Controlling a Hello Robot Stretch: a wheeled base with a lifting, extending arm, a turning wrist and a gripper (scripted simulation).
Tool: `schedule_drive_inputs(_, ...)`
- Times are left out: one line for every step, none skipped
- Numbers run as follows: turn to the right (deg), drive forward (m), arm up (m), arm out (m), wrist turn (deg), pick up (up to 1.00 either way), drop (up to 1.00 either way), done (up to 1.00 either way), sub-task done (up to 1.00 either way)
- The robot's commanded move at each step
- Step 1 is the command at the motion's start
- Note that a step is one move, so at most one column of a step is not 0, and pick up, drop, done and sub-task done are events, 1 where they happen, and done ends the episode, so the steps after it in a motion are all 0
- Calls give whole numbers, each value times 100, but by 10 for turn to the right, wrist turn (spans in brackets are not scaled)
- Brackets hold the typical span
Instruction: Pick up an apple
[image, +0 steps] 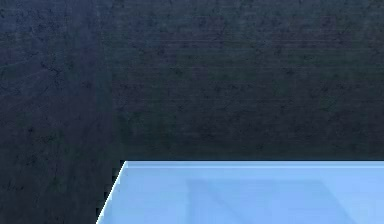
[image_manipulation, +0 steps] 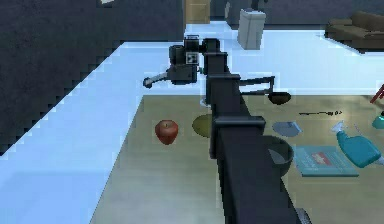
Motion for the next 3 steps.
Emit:
schedule_drive_inputs(0, 0, -26, 0, 0, 0, 0, 0, 0)
schedule_drive_inputs(0, 0, 0, 0, 0, 100, 0, 0, 0)
schedule_drive_inputs(0, 0, 10, 0, 0, 0, 0, 0, 0)
